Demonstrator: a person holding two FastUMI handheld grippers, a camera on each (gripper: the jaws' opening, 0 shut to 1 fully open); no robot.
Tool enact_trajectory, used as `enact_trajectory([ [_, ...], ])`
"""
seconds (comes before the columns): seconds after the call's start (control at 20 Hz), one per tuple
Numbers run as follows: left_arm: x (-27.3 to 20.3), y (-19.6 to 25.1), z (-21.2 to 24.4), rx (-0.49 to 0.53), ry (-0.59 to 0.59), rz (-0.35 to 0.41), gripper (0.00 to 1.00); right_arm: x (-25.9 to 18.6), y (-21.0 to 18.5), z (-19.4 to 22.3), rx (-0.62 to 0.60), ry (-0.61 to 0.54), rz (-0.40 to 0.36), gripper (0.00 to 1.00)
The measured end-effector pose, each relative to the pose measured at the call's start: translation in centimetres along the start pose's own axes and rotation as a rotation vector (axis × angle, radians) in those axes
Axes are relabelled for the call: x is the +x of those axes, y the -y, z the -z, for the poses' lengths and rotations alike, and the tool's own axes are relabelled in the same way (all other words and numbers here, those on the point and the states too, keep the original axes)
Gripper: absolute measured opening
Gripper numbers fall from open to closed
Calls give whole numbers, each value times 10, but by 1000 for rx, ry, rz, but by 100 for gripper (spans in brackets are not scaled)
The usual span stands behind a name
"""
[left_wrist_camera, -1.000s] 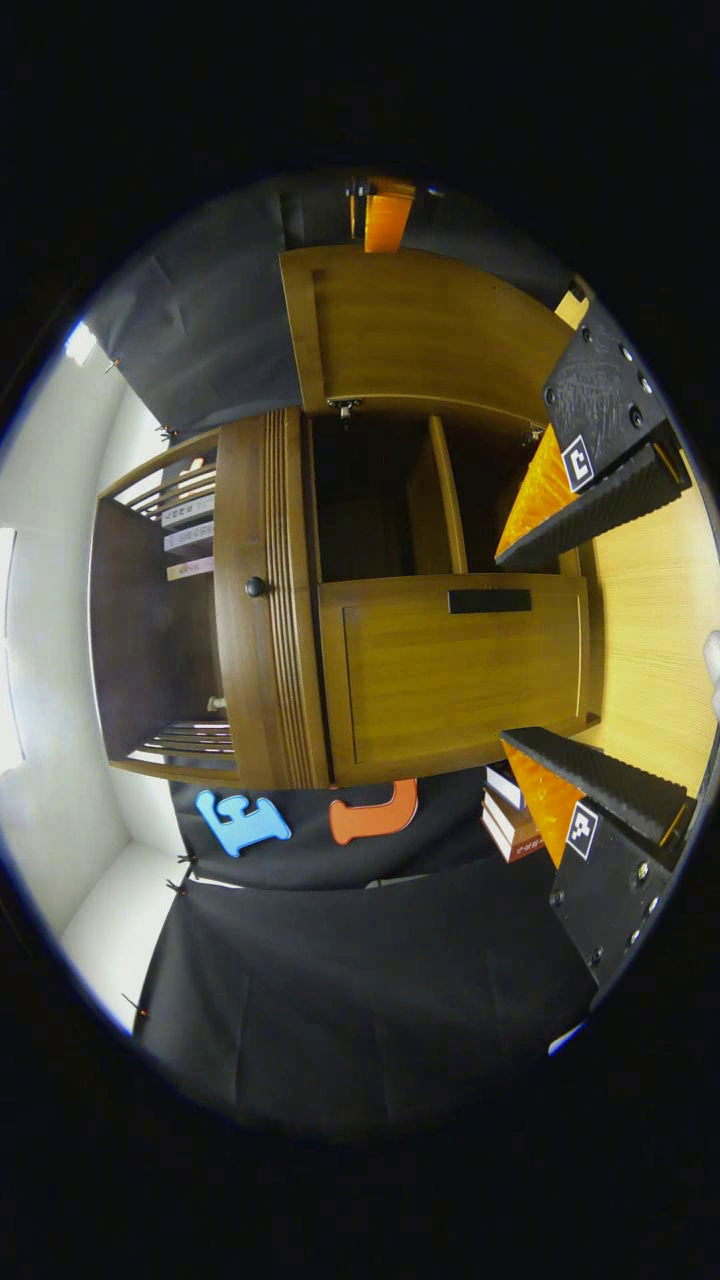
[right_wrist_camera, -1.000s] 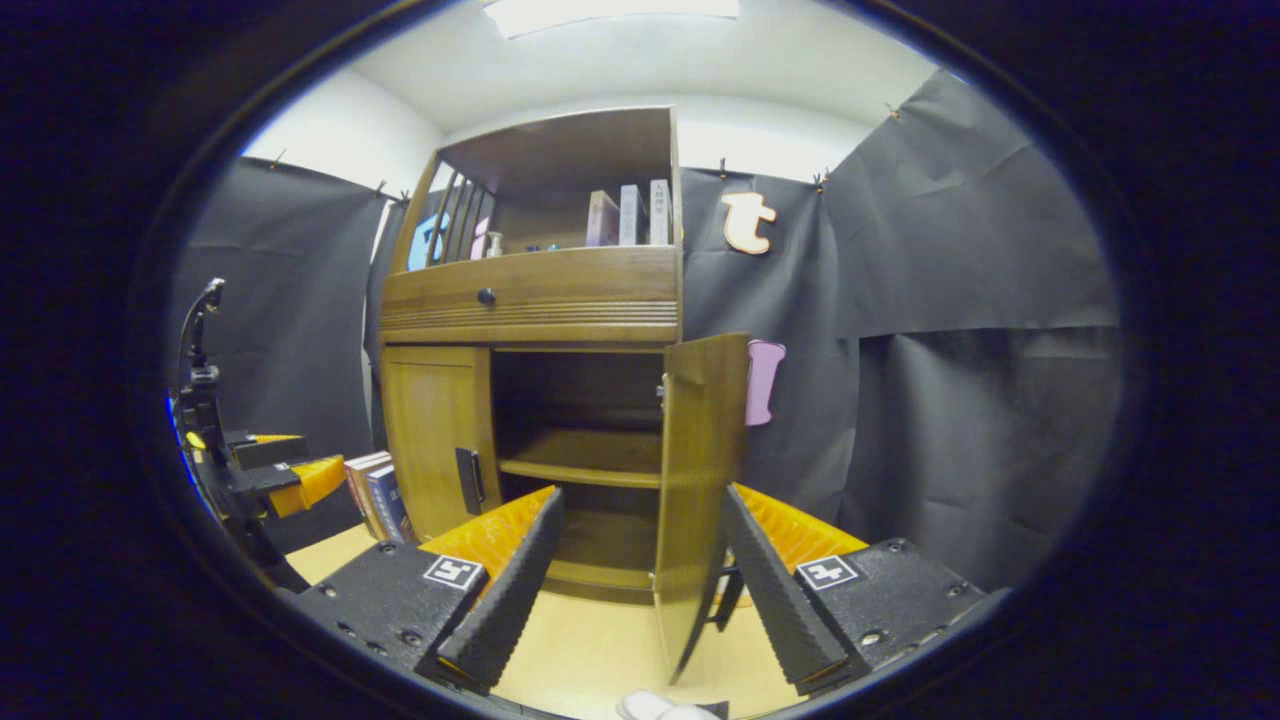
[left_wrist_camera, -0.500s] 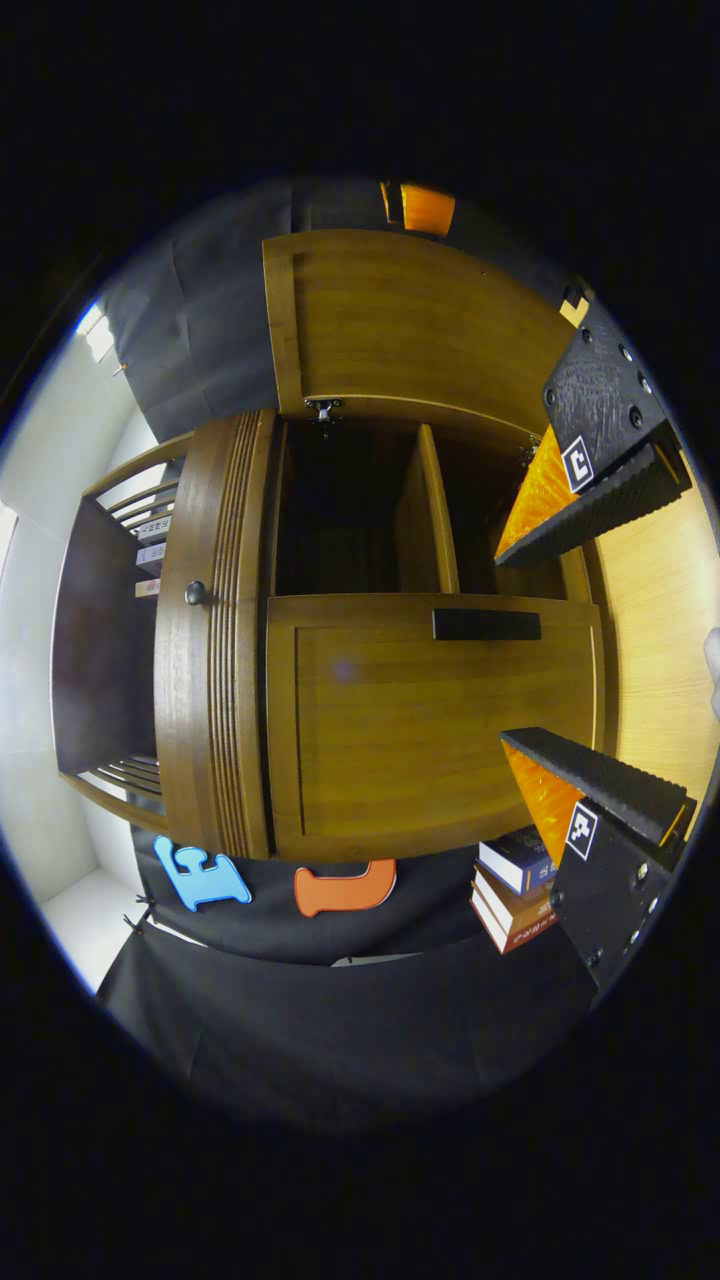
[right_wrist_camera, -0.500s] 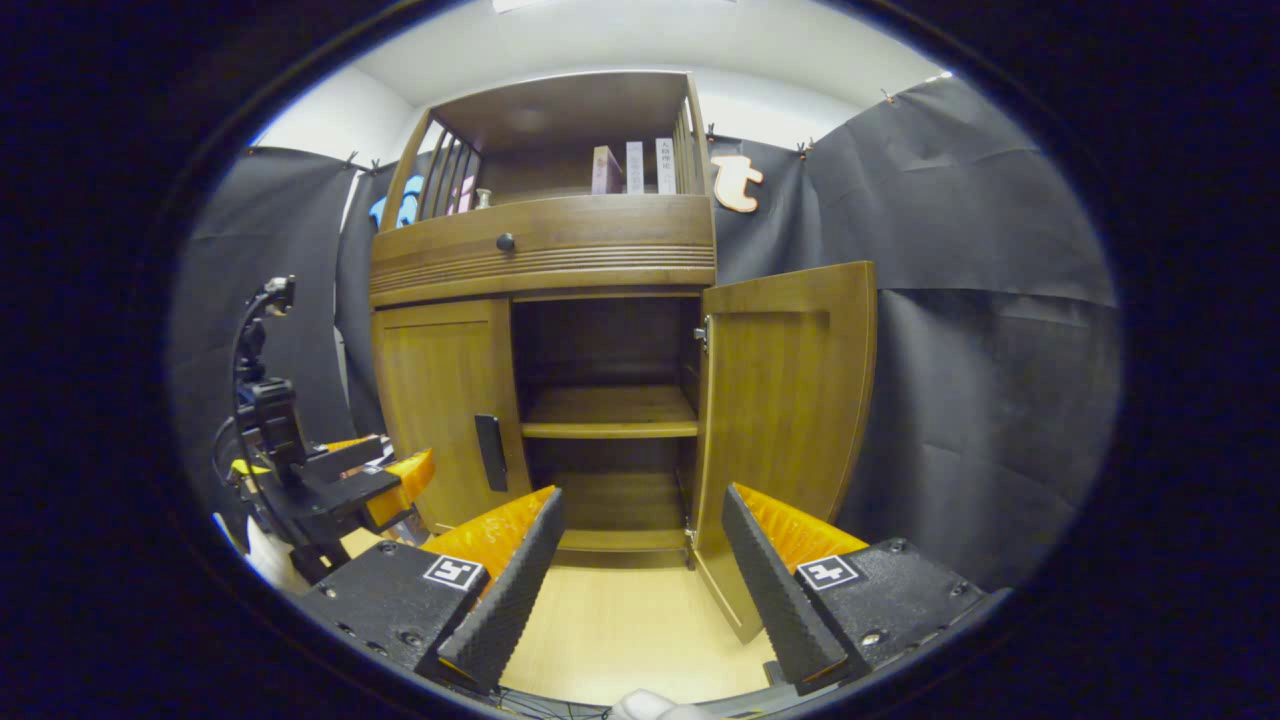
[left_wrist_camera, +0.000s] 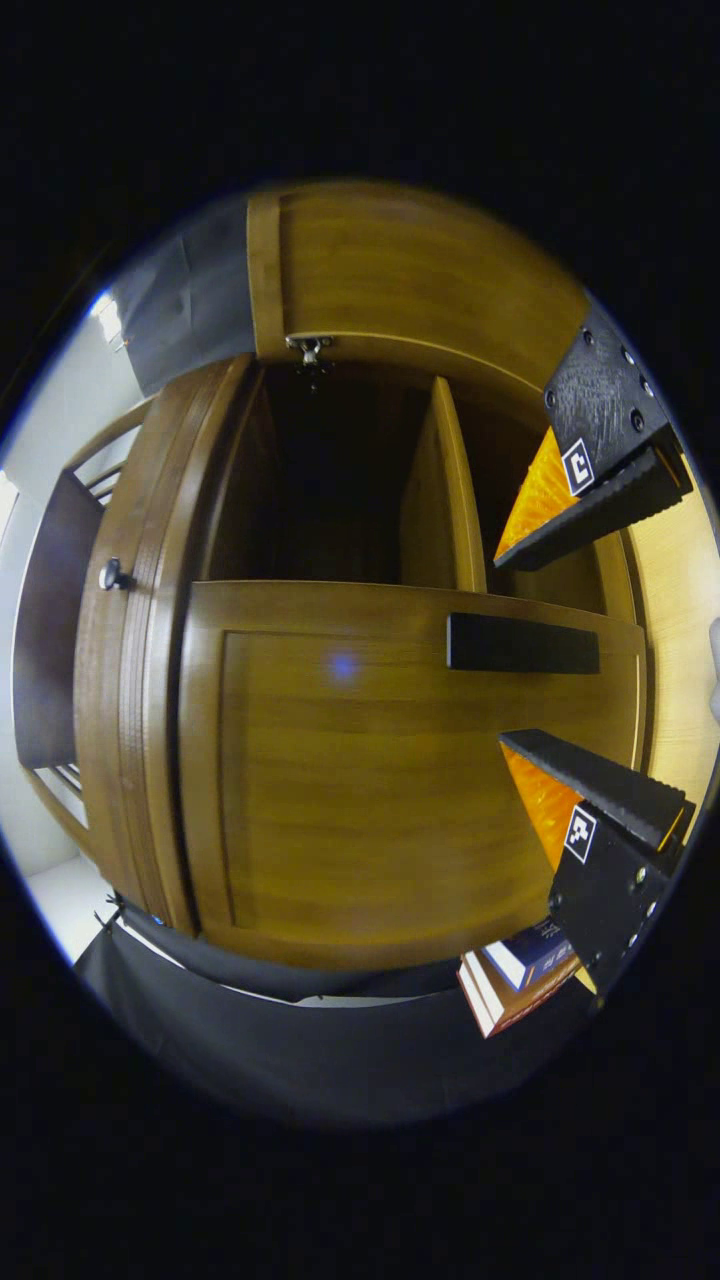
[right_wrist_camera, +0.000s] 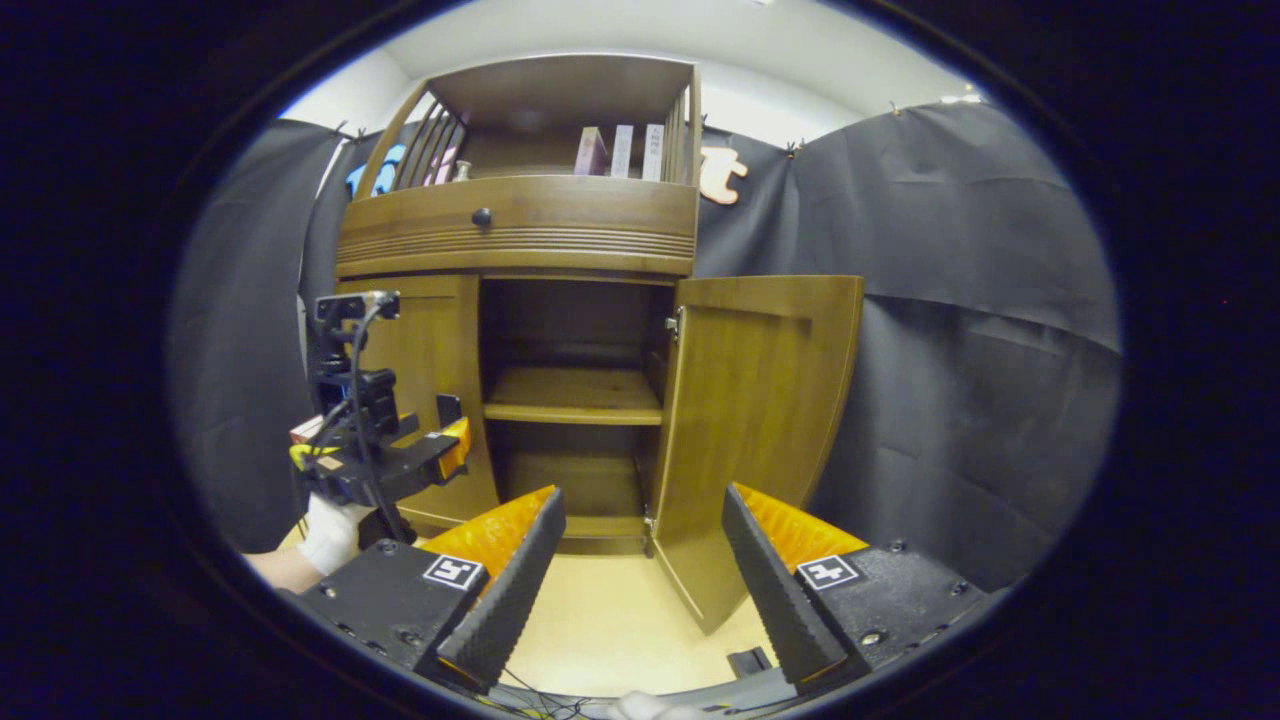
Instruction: Open the right door of the double-door shoe cabinet with the right hand, and open the left door with the left hand.
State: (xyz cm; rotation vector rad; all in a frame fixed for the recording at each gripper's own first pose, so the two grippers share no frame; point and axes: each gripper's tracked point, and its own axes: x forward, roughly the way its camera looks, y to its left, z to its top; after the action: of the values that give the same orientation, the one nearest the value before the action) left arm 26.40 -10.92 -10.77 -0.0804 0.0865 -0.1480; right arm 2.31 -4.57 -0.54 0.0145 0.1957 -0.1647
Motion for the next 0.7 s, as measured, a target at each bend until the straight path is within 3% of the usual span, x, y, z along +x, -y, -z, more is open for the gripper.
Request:
enact_trajectory([
  [0.15,20,3,13,-1,-9,-1,94,1,12,7,26,-23,36,99],
  [0.3,34,2,19,13,-15,-9,72,0,21,13,43,-43,66,99],
  [0.35,40,3,21,13,-17,-5,69,-1,23,14,44,-46,73,99],
  [0.5,36,-2,22,9,-13,-17,37,-1,23,14,45,-50,71,100],
  [0.7,35,-2,22,6,-17,-6,26,-1,16,18,31,-57,46,100],
])
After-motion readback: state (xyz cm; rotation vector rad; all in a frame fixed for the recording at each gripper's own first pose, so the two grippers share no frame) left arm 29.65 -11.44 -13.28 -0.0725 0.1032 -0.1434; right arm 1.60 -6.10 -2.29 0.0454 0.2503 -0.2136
